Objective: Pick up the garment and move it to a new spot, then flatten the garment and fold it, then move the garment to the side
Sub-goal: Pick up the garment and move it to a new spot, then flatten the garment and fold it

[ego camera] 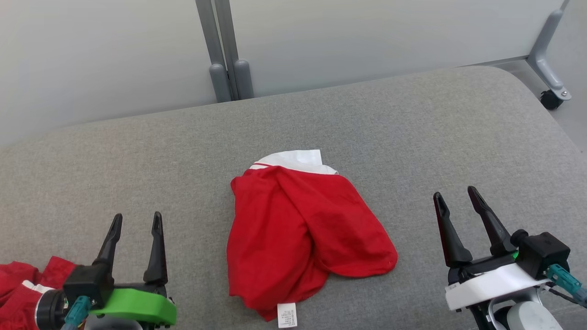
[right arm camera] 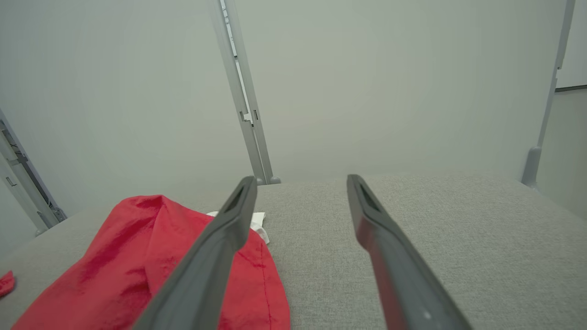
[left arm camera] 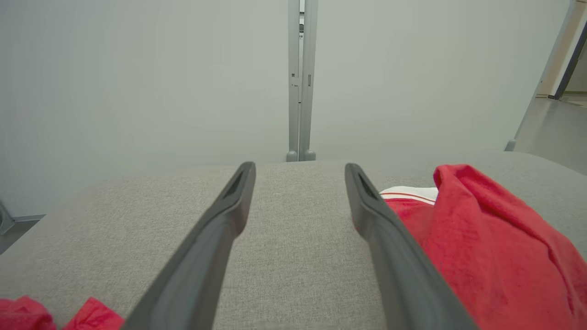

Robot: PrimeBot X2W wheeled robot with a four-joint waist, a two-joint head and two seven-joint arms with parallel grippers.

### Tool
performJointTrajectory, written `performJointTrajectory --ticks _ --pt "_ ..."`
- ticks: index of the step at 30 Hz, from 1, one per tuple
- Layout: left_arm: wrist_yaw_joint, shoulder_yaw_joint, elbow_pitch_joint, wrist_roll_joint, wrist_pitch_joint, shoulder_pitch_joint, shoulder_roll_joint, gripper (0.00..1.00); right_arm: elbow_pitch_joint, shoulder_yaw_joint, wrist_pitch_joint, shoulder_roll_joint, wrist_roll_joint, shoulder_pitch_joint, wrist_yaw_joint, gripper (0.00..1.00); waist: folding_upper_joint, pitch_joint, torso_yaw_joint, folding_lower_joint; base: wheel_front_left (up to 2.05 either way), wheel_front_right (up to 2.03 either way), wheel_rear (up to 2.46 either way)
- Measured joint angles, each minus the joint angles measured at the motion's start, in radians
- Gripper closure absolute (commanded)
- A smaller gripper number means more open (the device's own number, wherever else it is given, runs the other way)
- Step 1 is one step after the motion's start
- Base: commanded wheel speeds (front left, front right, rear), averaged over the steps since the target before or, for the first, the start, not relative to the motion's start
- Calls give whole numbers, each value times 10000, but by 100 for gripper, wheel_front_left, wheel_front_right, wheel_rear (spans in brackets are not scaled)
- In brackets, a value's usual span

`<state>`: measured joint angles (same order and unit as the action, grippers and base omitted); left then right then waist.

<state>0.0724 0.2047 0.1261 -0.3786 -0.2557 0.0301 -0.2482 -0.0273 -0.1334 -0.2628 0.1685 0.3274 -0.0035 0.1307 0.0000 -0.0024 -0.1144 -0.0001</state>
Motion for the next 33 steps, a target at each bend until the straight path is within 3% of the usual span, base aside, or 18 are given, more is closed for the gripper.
performJointTrajectory --ticks 8,25,30,33 --pt "65 -364 -209 297 -69 -451 368 0 -65 125 0 100 -130 14 0 0 0 -2 83 0 0 0 0" --pt "-376 -805 -196 907 -84 -503 1070 0 -224 13 0 184 -38 11 0 0 0 -87 130 0 0 0 0" --pt "-508 -1011 -207 974 -84 -506 1154 0 -1208 -385 35 359 268 22 0 0 0 -92 282 0 0 0 0" --pt "-594 -1043 -211 1122 -84 -505 1208 0 -1987 -840 665 395 589 -156 0 0 0 -78 441 0 0 0 0"
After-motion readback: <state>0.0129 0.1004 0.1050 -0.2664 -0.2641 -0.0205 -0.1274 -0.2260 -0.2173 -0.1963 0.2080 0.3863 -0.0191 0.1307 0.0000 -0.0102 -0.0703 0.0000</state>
